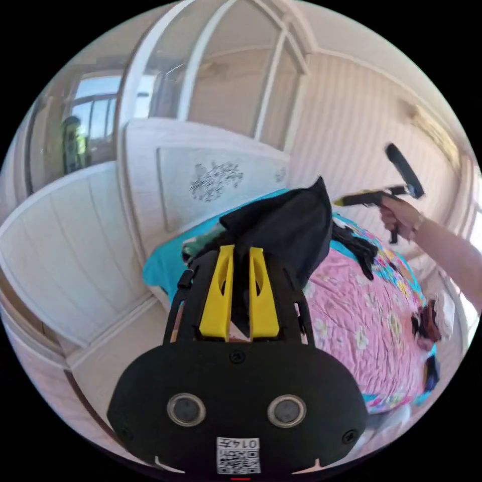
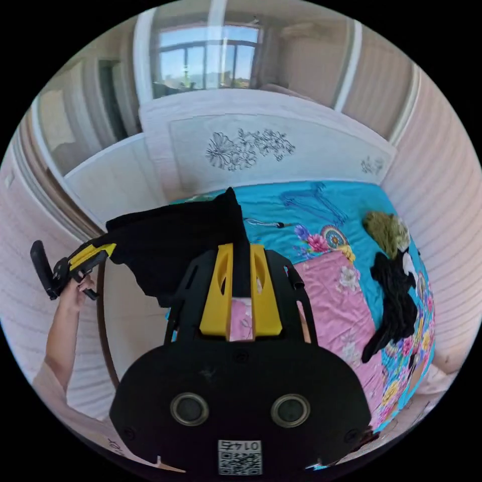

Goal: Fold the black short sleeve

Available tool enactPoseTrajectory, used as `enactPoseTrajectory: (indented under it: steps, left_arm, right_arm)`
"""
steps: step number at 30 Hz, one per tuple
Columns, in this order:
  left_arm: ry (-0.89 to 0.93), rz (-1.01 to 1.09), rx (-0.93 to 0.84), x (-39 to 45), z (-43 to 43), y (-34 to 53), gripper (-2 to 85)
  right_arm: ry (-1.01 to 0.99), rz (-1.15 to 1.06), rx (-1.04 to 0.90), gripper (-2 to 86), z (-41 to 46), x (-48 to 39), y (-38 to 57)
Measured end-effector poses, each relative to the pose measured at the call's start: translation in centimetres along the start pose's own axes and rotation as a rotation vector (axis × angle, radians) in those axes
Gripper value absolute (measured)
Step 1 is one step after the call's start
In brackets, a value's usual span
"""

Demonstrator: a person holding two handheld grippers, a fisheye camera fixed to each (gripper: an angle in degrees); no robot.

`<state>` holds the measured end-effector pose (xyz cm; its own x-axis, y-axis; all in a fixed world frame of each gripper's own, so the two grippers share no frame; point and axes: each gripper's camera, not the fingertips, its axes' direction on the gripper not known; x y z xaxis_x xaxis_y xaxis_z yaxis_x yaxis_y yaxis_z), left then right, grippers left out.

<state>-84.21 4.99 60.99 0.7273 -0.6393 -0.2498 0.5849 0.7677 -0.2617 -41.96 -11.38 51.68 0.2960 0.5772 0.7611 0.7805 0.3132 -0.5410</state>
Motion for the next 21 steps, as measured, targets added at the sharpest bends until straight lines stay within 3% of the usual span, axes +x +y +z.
enactPoseTrajectory:
  steps: [5,11,15,21]
  left_arm:
    - [-0.061,0.004,0.022,-2.0,5.0,6.4,4.4]
    - [0.047,0.338,0.113,6.8,5.1,21.6,5.0]
    - [0.343,0.644,0.155,16.9,6.8,36.2,6.0]
    - [0.855,0.886,-0.053,34.5,11.7,55.3,7.8]
  right_arm:
    - [-0.071,-0.111,0.048,9.5,2.3,1.4,7.3]
    - [-0.055,-0.077,0.144,9.1,-2.7,6.4,27.9]
    - [0.175,0.068,0.133,9.5,-8.5,7.6,47.4]
    - [0.508,0.557,-0.063,10.3,-16.4,6.4,72.6]
